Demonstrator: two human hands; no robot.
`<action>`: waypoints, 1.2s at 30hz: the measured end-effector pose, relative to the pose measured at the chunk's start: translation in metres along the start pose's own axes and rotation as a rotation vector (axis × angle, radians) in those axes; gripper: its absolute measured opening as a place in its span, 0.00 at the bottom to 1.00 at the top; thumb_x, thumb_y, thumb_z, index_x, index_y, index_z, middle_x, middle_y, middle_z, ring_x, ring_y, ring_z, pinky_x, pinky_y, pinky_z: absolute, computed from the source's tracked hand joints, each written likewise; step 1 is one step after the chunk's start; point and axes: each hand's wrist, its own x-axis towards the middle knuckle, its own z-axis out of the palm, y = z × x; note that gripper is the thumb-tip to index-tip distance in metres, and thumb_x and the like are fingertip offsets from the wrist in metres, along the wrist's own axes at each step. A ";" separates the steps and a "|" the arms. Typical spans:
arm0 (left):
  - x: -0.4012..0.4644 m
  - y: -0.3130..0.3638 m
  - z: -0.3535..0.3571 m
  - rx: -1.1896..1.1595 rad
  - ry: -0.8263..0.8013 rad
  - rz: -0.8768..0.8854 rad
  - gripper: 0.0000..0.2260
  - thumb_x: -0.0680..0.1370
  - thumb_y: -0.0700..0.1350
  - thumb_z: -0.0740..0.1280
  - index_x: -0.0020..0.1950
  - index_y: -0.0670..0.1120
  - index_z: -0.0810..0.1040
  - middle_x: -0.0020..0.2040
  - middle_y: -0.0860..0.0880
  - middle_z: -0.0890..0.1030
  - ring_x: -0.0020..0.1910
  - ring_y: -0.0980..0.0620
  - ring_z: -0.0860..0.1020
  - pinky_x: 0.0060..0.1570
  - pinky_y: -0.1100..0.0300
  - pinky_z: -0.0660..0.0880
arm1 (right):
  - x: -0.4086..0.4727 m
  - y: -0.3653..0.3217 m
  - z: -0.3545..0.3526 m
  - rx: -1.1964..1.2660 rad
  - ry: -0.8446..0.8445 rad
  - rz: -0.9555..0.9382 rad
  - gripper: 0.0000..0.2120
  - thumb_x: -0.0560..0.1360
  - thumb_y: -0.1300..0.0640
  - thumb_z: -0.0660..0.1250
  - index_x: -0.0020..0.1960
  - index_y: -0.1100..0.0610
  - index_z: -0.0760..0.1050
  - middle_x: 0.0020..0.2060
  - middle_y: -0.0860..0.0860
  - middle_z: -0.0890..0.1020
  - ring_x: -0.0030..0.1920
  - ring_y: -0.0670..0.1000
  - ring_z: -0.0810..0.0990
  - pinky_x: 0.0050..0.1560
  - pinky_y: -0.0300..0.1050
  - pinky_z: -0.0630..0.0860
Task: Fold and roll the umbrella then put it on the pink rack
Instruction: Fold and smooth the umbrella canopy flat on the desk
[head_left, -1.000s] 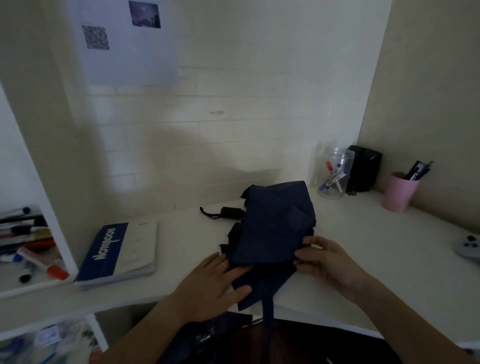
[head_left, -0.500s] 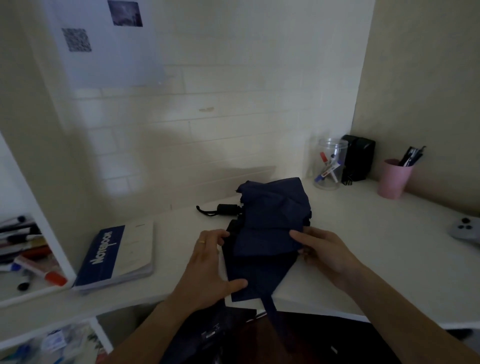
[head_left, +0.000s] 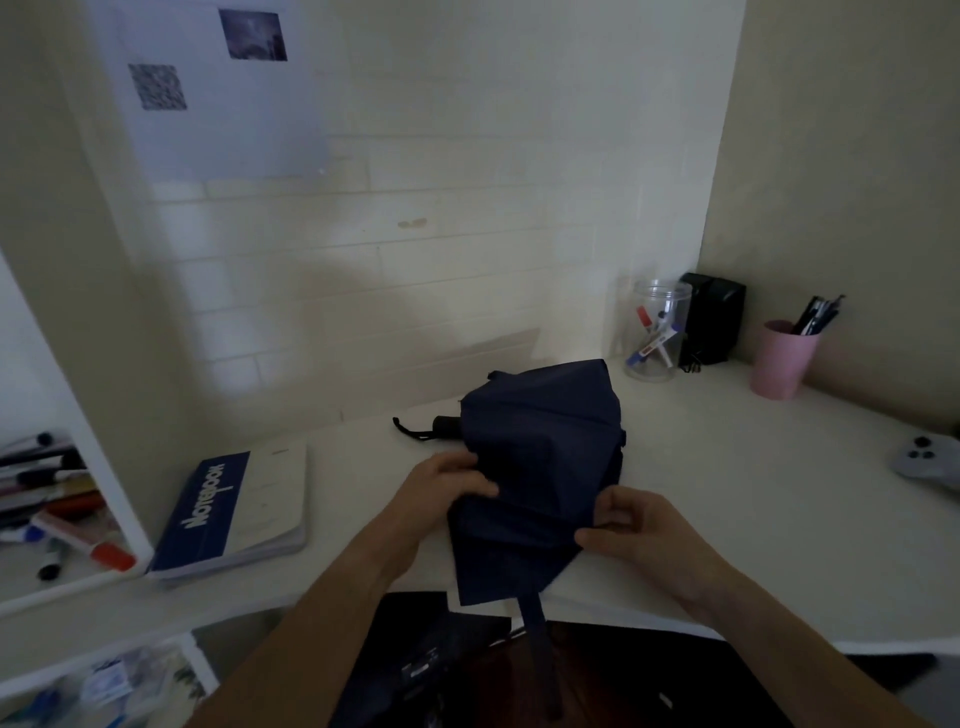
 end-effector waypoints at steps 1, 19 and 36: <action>0.000 0.002 0.003 -0.076 0.029 -0.021 0.10 0.75 0.44 0.73 0.57 0.48 0.82 0.52 0.51 0.85 0.47 0.57 0.80 0.41 0.63 0.71 | 0.000 0.000 0.001 -0.023 0.014 0.003 0.11 0.70 0.62 0.78 0.44 0.64 0.77 0.42 0.57 0.85 0.47 0.55 0.84 0.55 0.47 0.78; -0.017 -0.027 -0.009 -0.007 -0.010 0.109 0.17 0.80 0.52 0.69 0.48 0.39 0.87 0.48 0.46 0.88 0.51 0.49 0.85 0.57 0.59 0.76 | -0.005 -0.024 0.010 0.100 0.159 0.095 0.10 0.74 0.53 0.74 0.41 0.61 0.81 0.45 0.57 0.86 0.45 0.52 0.84 0.47 0.44 0.79; -0.014 -0.046 -0.020 0.175 -0.153 0.244 0.21 0.74 0.43 0.73 0.25 0.50 0.68 0.31 0.52 0.69 0.36 0.53 0.69 0.45 0.65 0.67 | -0.011 0.008 -0.016 -0.171 0.028 -0.163 0.18 0.70 0.66 0.77 0.52 0.53 0.74 0.39 0.60 0.83 0.41 0.53 0.83 0.48 0.45 0.80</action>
